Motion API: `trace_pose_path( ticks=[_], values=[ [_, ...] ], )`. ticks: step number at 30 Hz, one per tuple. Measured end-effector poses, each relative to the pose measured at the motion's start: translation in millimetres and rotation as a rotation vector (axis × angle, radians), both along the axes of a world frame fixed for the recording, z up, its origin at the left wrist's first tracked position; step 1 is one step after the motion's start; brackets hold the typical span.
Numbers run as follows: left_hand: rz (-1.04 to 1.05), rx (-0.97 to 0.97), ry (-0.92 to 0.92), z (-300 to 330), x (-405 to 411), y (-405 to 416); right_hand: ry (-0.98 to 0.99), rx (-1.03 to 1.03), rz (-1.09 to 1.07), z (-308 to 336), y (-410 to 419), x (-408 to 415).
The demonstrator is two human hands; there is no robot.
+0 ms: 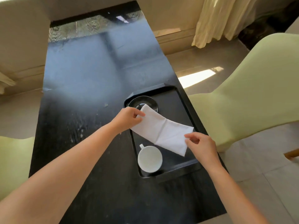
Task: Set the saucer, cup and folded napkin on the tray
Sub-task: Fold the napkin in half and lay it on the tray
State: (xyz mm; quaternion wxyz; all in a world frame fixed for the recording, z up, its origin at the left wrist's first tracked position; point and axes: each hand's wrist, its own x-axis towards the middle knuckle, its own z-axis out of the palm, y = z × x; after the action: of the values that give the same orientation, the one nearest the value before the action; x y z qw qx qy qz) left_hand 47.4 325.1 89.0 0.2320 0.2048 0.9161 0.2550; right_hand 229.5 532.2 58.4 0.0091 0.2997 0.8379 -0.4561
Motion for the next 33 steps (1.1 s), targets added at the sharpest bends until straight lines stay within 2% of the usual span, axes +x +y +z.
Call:
trace_pose_path(
  ticks=[5, 15, 20, 24, 26, 30, 33],
  values=[
    [-0.202, -0.155, 0.073, -25.5, -32.6, 62.7, -0.002, -0.020, -0.112, -33.3, 14.4, -6.0],
    [-0.440, -0.337, 0.142, -100.9, -62.3, 132.0, -0.083, 0.047, -0.295, -88.5, 2.5, -24.4],
    [-0.474, -0.288, 0.168, -120.2, -57.4, 142.6, -0.114, 0.123, -0.280, -104.4, 6.9, -22.4],
    [-0.504, -0.262, 0.216, -127.9, -54.8, 148.4, -0.113, 0.238, -0.206, -109.0, 12.4, -18.9],
    [-0.513, -0.290, 0.231, -132.6, -53.2, 151.3, -0.099, 0.376, -0.131, -110.5, 14.6, -18.8],
    [-0.588, -0.352, 0.412, -140.3, -46.1, 152.3, -0.016, 0.719, 0.097, -117.1, 16.6, -19.7],
    [-0.633, -0.325, 0.422, -144.7, -36.5, 147.4, -0.028, 0.794, 0.305, -124.4, 20.5, -20.7]
  ],
)
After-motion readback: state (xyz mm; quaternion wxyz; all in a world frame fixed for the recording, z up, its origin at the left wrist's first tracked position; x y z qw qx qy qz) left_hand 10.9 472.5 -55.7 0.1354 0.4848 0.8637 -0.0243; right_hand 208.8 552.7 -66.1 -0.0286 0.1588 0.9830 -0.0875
